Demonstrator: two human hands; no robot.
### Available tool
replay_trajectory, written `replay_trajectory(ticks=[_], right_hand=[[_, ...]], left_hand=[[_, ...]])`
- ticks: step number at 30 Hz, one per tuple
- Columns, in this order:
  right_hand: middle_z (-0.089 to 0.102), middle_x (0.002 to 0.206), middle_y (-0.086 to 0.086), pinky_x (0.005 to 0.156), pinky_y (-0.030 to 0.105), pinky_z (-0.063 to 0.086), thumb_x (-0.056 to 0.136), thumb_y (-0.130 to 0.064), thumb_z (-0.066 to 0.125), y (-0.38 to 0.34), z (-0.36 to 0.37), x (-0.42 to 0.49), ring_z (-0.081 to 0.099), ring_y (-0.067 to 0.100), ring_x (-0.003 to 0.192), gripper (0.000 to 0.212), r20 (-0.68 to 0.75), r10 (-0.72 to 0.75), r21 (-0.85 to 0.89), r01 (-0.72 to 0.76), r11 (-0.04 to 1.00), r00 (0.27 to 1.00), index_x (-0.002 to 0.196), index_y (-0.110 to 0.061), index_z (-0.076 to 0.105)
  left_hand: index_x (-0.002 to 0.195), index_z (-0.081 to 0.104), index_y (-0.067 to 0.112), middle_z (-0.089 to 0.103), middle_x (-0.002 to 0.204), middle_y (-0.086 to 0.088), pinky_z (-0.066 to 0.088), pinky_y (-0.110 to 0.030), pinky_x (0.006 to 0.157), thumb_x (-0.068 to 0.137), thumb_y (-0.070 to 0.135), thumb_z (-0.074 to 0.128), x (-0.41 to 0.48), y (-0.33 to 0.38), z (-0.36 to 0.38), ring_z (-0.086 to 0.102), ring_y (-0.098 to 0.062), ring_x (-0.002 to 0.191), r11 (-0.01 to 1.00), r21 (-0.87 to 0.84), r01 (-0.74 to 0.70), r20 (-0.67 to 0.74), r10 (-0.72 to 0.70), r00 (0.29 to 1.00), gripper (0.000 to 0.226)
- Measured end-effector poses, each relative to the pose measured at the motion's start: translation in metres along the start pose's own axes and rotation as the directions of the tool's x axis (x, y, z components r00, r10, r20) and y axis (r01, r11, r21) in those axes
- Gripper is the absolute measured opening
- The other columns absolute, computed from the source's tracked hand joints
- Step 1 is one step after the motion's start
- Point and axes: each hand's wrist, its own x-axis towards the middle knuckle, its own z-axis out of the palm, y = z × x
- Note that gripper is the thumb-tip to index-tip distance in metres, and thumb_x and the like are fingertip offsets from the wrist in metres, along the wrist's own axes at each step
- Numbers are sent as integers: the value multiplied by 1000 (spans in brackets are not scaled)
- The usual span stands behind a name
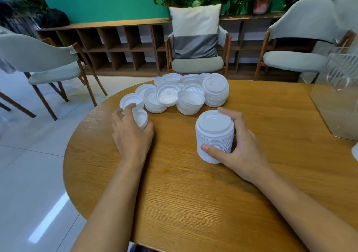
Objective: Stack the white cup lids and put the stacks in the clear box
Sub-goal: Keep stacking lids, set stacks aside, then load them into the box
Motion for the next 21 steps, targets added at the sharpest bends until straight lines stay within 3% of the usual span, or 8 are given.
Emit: replay_trajectory(ticks=[8,10,14,16,19,21], right_hand=[[56,131,-28,96,19,48,71,-55,87,1,0,0,56,-4,122,85,-6,-4,-20,4,1000,1000,140,-50,37],[56,130,-29,96,15,48,71,-54,87,1,0,1,56,-4,122,85,-12,-6,-22,6,1000,1000,139,-50,37],[56,129,-32,94,10,46,71,-52,89,1,0,1,56,-5,121,85,-28,-13,-26,12,1000,1000,139,-49,38],[56,129,-33,93,10,46,71,-54,88,2,-1,1,56,-6,121,84,-39,-14,-28,13,1000,999,139,-47,39],[56,129,-32,92,10,46,72,-51,89,2,-1,1,56,-7,120,84,-59,-16,-34,14,999,998,139,-44,40],[55,129,-32,92,10,46,72,-47,90,3,-2,2,56,-7,121,83,-73,-19,-39,16,999,997,138,-42,41]], left_hand=[[132,63,25,55,129,-3,52,-49,94,83,43,78,-21,21,3,56,-28,117,982,-50,-183,80,187,979,54],[129,65,24,55,128,2,51,-40,94,82,45,82,-26,25,7,55,-20,120,958,-130,-255,103,269,958,53],[125,65,24,57,127,9,39,-10,94,79,52,84,-29,33,9,55,-6,119,891,-309,-334,197,403,894,57],[125,65,24,58,128,11,37,-5,94,82,57,80,-29,35,10,55,-4,119,862,-348,-369,235,461,855,56],[119,73,26,57,137,10,41,-13,104,88,53,76,-30,34,13,55,-6,128,839,-382,-388,261,500,826,42],[113,77,31,55,144,8,45,-35,111,92,49,75,-30,33,14,52,-11,135,845,-388,-367,260,483,836,28]])
